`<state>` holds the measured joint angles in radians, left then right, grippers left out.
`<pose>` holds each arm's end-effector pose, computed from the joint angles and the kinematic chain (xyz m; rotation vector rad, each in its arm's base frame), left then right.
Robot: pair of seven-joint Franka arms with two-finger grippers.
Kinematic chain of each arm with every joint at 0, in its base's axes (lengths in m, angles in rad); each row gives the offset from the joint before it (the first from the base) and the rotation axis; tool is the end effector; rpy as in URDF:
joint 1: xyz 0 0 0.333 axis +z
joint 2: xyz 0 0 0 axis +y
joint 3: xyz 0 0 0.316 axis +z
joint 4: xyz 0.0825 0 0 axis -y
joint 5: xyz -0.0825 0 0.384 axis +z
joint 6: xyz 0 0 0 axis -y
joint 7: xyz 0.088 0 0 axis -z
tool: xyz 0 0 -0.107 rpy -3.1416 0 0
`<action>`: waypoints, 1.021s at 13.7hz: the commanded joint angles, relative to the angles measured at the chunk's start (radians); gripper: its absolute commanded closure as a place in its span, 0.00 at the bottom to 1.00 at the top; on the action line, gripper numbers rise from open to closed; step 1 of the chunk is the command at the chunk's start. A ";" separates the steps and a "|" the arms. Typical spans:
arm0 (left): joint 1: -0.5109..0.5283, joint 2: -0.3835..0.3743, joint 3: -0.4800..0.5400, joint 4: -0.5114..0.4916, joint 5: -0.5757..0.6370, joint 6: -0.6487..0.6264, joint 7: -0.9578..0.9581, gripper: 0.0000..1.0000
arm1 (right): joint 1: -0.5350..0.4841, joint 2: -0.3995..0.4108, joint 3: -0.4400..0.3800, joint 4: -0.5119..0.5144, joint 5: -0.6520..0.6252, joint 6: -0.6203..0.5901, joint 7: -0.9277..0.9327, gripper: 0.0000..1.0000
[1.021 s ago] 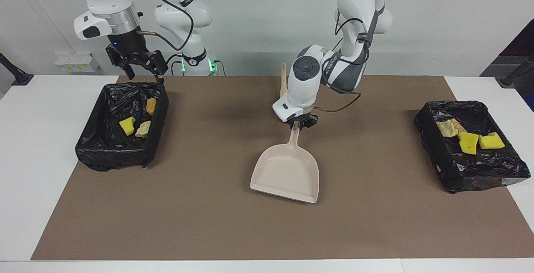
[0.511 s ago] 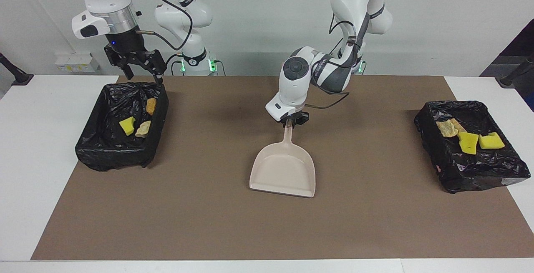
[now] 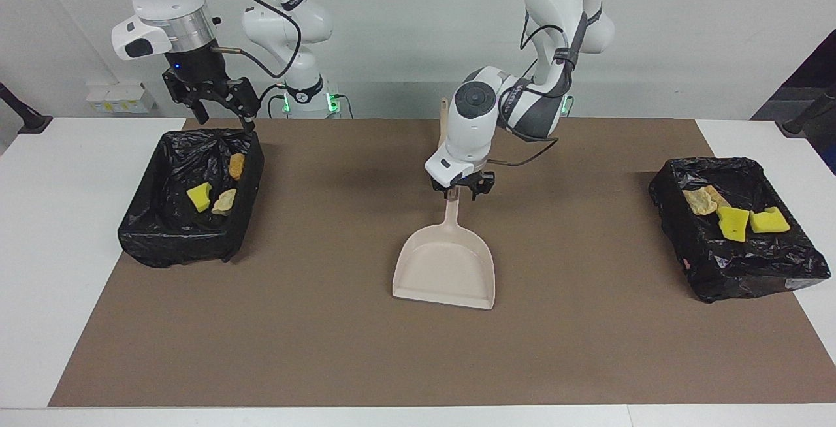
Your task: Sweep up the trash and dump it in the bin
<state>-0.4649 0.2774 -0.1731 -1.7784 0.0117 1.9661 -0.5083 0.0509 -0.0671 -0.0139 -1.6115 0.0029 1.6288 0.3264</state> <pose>0.5042 -0.3641 0.3962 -3.1163 0.2032 0.1435 0.5392 0.0200 0.6472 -3.0873 0.4500 -0.1285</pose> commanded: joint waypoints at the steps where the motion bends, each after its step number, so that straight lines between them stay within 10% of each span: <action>1: 0.075 -0.050 0.009 -0.012 -0.006 -0.024 0.010 0.00 | 0.001 0.001 -0.004 0.010 0.003 -0.010 -0.018 0.00; 14: 0.548 -0.220 0.014 -0.010 -0.006 -0.202 0.583 0.00 | -0.013 0.018 -0.009 0.036 0.029 -0.040 -0.017 0.00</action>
<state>0.0469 0.1039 -0.1531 -1.7756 0.0119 1.7976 0.0249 0.0461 -0.0635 -0.0215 -1.6026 0.0102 1.6054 0.3264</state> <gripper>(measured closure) 0.000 0.000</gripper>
